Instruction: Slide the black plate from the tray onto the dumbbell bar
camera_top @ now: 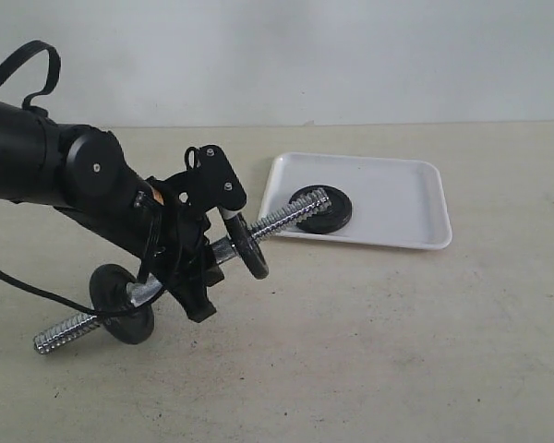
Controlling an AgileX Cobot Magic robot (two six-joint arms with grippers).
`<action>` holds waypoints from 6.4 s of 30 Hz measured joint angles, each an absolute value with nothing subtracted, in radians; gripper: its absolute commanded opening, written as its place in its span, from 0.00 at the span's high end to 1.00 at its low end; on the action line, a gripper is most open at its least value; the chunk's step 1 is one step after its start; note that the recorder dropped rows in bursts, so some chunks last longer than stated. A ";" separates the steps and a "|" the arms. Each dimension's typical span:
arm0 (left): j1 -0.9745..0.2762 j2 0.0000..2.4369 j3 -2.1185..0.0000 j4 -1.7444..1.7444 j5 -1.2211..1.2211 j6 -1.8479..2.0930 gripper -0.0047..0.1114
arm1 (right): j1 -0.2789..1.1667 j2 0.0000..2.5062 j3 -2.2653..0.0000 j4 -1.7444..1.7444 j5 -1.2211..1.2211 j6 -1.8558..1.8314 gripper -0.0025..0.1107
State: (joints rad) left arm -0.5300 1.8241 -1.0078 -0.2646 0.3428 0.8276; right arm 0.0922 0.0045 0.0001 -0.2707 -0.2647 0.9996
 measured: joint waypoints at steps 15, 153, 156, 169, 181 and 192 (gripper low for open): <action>-0.530 1.773 -1.005 -0.359 0.351 0.820 0.92 | 0.092 0.067 -0.067 -0.692 -0.257 0.997 0.94; -0.379 1.596 -1.003 -0.367 0.546 0.884 0.92 | 0.428 2.247 -1.705 0.362 0.624 -0.433 0.06; -0.379 1.596 -1.003 -0.367 0.546 0.885 0.92 | 0.428 2.247 -1.711 0.362 0.572 -0.430 0.06; -0.379 1.596 -1.003 -0.367 0.546 0.885 0.92 | 0.428 2.259 -1.713 0.355 0.474 -0.357 0.06; -0.379 1.596 -1.003 -0.367 0.552 0.891 0.92 | 0.428 2.313 -1.714 0.244 0.499 -0.200 0.06; -0.379 1.596 -1.003 -0.367 0.556 0.893 0.92 | 0.432 2.316 -1.715 -0.066 0.580 0.086 0.06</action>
State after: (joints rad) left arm -0.3789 1.5957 -1.0032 -0.3674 0.5556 0.8932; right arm 0.4322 2.3157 -1.7154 -0.0656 0.5799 0.0858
